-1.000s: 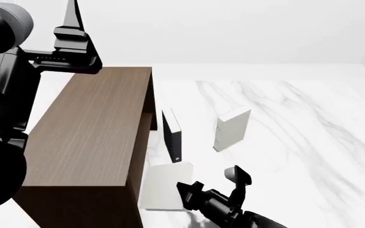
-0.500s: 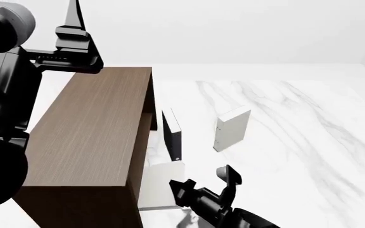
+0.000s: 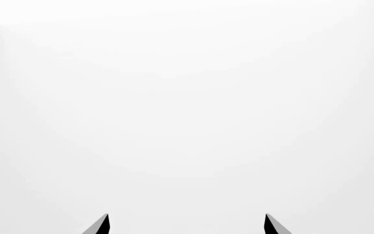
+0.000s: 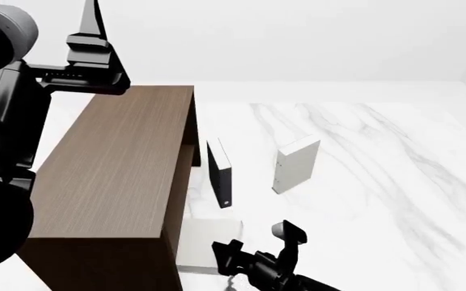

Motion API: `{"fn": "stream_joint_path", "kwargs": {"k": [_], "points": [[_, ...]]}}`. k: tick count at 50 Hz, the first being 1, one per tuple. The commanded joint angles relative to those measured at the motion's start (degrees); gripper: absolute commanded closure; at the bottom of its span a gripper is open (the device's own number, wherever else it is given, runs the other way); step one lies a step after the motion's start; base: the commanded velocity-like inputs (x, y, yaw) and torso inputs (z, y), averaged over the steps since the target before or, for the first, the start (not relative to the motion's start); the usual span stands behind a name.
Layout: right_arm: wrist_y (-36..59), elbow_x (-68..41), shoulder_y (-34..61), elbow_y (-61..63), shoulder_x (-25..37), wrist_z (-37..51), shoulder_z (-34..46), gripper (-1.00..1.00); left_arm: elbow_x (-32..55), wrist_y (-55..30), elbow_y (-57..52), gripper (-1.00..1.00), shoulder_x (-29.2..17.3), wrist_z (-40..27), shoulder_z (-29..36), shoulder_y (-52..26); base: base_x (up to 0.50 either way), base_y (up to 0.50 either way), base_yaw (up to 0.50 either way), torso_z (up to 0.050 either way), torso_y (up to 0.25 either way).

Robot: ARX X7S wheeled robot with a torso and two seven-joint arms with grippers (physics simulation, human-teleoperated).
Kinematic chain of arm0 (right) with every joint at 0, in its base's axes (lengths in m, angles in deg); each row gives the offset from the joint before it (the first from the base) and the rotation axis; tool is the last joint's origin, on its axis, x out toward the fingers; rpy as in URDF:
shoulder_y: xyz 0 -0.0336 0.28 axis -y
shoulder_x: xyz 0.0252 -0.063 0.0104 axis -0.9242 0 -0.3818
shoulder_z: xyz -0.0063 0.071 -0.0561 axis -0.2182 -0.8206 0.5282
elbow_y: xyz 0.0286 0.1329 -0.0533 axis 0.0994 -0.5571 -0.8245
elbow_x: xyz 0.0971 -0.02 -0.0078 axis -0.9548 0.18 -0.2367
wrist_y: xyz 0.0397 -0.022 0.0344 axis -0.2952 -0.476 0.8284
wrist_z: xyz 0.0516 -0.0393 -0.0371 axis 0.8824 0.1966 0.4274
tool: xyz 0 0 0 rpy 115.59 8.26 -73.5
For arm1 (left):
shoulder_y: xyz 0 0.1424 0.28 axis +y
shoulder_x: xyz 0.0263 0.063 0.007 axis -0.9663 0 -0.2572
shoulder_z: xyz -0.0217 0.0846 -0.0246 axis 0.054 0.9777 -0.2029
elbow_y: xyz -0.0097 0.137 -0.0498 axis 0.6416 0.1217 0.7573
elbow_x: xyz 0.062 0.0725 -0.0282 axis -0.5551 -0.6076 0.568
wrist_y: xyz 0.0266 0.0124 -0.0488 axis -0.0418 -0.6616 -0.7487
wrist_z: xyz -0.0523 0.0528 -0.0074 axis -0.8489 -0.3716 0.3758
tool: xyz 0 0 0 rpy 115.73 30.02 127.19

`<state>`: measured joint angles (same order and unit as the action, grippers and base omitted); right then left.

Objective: Pick up the book on the right and place it under the cabinet shelf.

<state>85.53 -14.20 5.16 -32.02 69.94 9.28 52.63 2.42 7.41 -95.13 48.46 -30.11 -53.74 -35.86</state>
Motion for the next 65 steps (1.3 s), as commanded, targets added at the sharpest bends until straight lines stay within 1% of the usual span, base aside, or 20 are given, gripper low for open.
{"fn": "stream_joint_path", "kwargs": {"k": [1,11,18,34,44,48,56,62,65], "points": [[-0.55,1.79,-1.04,-0.38,1.19,1.35,1.24,-1.0,0.13,0.6,-0.09,-1.0,-0.21,-0.05,-0.06,0.44,0.0,0.0,0.0,0.0,0.0],[-1.27,2.23,-1.42,0.76,2.29,1.72,1.08,-1.0,-0.07,1.32,-0.13,-1.0,-0.44,0.04,0.04,1.16,0.0,0.0,0.0,0.0,0.0],[-3.43,4.06,-0.95,1.37,3.3,3.32,0.65,-1.0,-0.13,1.99,-0.12,-1.0,-0.57,0.16,-0.15,1.57,0.0,0.0,0.0,0.0,0.0],[-4.52,5.35,-0.12,3.72,5.89,5.1,0.03,-1.0,0.78,2.45,-0.34,-1.0,-0.53,0.11,-0.19,0.77,0.0,0.0,0.0,0.0,0.0],[-5.36,5.96,-0.9,10.93,9.91,7.96,-0.93,-1.0,1.23,2.4,-0.27,-1.0,-0.79,-0.07,-0.16,0.53,0.0,0.0,0.0,0.0,0.0],[-7.48,9.17,-1.44,14.88,12.02,9.99,-0.81,-1.0,1.24,2.61,-0.23,-1.0,-0.87,-0.05,-0.17,0.58,0.0,0.0,0.0,0.0,0.0],[-13.18,19.34,-4.04,21.21,15.36,14.03,1.02,-1.0,1.34,2.31,-0.1,-1.0,-0.91,-0.46,0.28,-0.28,0.0,0.0,0.0,0.0,0.0],[-16.56,25.94,-5.44,23.01,16.89,16.61,2.03,-1.0,1.7,1.85,-0.08,-1.0,-0.92,-0.97,0.44,-1.11,0.0,0.0,0.0,0.0,0.0],[-17.67,27.41,-5.92,23.55,17.46,17.77,1.79,-1.0,2.38,1.24,-0.22,-1.0,-1.0,-1.49,0.23,-1.93,0.0,0.0,0.0,0.0,0.0]]}}
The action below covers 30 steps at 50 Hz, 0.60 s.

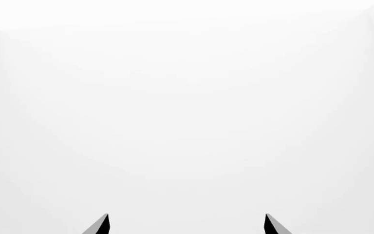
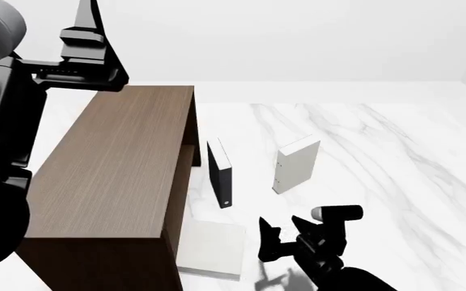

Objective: Pick up the book on the right and place it under the cabinet shelf.

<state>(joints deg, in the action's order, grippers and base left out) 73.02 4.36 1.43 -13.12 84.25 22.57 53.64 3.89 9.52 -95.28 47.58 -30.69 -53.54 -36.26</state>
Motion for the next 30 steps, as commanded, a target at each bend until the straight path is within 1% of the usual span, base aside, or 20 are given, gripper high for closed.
{"fn": "stream_joint_path", "kwargs": {"k": [1,10,17,27,30], "points": [[-5.4,9.62,-2.42,5.09,3.48,5.07,0.87,-1.0,1.58,-1.51,-0.16,-1.0,-0.15,-1.44,-0.25,-2.25,0.0,0.0,0.0,0.0,0.0],[-6.33,12.5,-3.45,6.34,4.62,6.94,1.31,-1.0,7.77,-5.65,-1.13,-1.0,0.07,-5.48,-2.61,-7.46,0.0,0.0,0.0,0.0,0.0],[-6.99,13.51,-3.96,5.38,4.39,7.43,1.4,-1.0,14.48,-9.78,-1.42,-1.0,-0.19,-9.8,-4.19,-12.8,0.0,0.0,0.0,0.0,0.0],[-7.77,14.1,-4.06,4.96,3.96,7.92,1.15,-1.0,19.88,-11.4,-2.27,-1.0,-0.79,-13.13,-5.74,-14.33,0.0,0.0,0.0,0.0,0.0],[-8.04,14.41,-4.06,4.84,3.86,7.98,1.16,-1.0,20.56,-11.48,-2.31,-1.0,-0.74,-13.74,-5.79,-14.42,0.0,0.0,0.0,0.0,-0.097]]}}
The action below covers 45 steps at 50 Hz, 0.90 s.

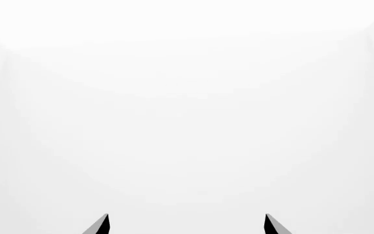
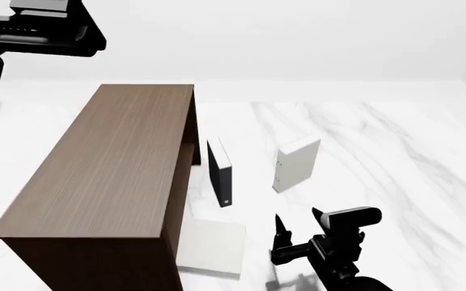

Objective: Pick up the book on the right and place it under the cabinet shelf.

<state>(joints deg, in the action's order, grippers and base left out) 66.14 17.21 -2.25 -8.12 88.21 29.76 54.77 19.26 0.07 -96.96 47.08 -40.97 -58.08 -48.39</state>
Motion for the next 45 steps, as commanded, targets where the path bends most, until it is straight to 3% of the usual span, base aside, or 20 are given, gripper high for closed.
{"fn": "stream_joint_path", "kwargs": {"k": [1,23,37,45], "points": [[-1.14,1.6,-0.37,-0.02,-0.09,0.89,0.03,-1.0,5.22,-2.01,-0.66,-1.0,-0.24,-3.55,-1.24,-2.23,0.0,0.0,0.0,0.0,-0.1],[-1.09,2.4,0.34,1.09,-0.41,1.47,0.17,-1.0,5.58,-0.71,-0.95,-1.0,-0.96,-3.61,-1.34,-0.95,0.0,0.0,0.0,0.0,-0.135],[-5.7,8.98,0.0,-1.12,-2.06,0.89,1.84,-1.0,7.29,-0.41,-0.99,-1.0,-1.78,-4.37,-1.72,-1.72,0.0,0.0,0.0,0.0,-0.142],[-8.62,12.31,0.04,-5.11,-3.87,-0.08,2.74,-1.0,7.46,0.15,-1.3,-1.0,-1.85,-4.54,-1.77,-1.64,0.0,0.0,0.0,0.0,-0.008]]}}
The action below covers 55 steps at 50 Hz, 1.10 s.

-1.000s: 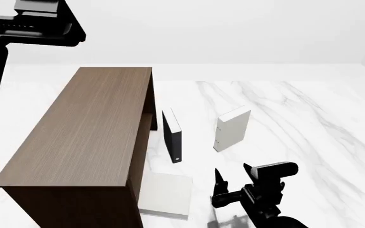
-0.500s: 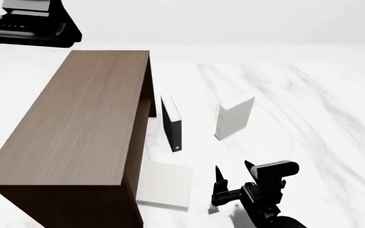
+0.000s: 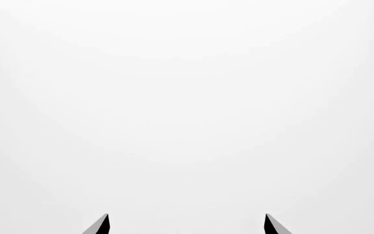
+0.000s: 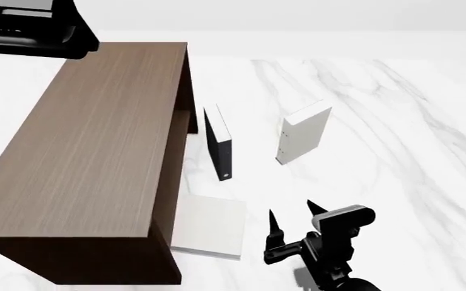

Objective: Pick up the book on the right and place it under the cabinet shelf.

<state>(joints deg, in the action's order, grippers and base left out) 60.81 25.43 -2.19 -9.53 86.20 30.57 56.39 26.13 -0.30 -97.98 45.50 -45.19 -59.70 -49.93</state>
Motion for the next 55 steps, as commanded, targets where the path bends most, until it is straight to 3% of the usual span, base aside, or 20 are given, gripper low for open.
{"fn": "stream_joint_path", "kwargs": {"k": [1,55], "points": [[-3.61,4.35,-0.02,-4.21,-2.07,-1.03,1.19,-1.0,0.58,0.61,-0.34,-1.0,-0.3,-0.29,-0.13,-0.02,0.0,0.0,0.0,0.0,0.0],[-18.1,14.46,7.29,-42.29,-17.82,-6.93,3.21,-1.0,1.18,3.79,-2.33,-1.0,-1.82,1.18,0.35,4.2,0.0,0.0,0.0,0.0,0.0]]}}
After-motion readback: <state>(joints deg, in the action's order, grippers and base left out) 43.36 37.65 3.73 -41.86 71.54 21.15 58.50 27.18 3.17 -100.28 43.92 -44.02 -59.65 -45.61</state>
